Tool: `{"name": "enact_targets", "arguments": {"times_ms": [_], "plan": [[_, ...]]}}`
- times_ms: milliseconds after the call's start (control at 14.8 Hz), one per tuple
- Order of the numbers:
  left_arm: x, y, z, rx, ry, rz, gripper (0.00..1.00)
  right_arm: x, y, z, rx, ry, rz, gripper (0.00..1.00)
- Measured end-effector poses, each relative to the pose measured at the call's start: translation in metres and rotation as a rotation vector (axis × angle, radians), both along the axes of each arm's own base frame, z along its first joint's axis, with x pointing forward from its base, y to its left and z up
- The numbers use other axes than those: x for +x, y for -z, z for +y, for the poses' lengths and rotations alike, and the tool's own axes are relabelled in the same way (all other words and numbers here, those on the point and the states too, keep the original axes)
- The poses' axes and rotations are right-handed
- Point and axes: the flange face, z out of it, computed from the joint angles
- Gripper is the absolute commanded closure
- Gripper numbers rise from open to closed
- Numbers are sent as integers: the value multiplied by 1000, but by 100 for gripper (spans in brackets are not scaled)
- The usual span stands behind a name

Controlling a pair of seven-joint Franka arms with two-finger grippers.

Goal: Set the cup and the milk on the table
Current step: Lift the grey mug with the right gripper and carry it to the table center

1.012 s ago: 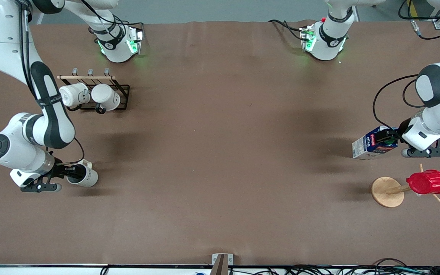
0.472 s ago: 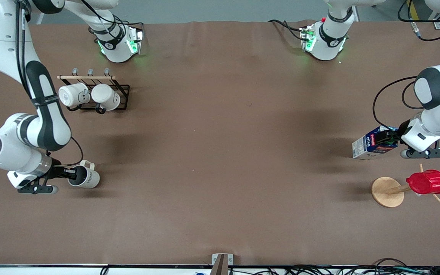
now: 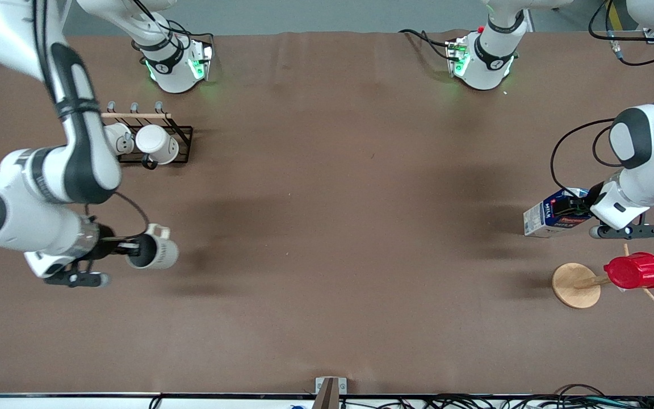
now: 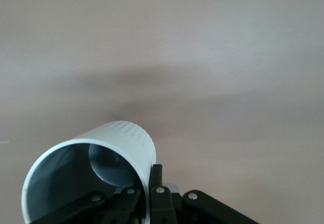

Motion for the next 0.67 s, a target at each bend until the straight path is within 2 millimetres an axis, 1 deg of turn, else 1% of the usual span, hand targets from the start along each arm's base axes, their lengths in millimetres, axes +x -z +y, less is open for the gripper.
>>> {"name": "enact_targets", "arguments": {"times_ms": [67,202,337,405,540,607,675], "plan": [[0,2,0,0,0,3,0,-8,-3,41,-6,15,3,100],[1,5,0,1,1,5,0,-30,-2,119,-17,33,13,100],[1,5,0,2,3,-1,0,-55,0,184,-23,27,12,100],[2,5,-1,2,5,-7,0,-66,0,211,-21,27,3,99],[3,4,0,3,16,-15,7,-87,6,255,-14,42,-19,99],[3,4,0,3,19,-17,13,-97,16,276,-10,59,-30,99],[3,4,0,3,20,-19,21,-107,30,296,-8,75,-39,99]]}}
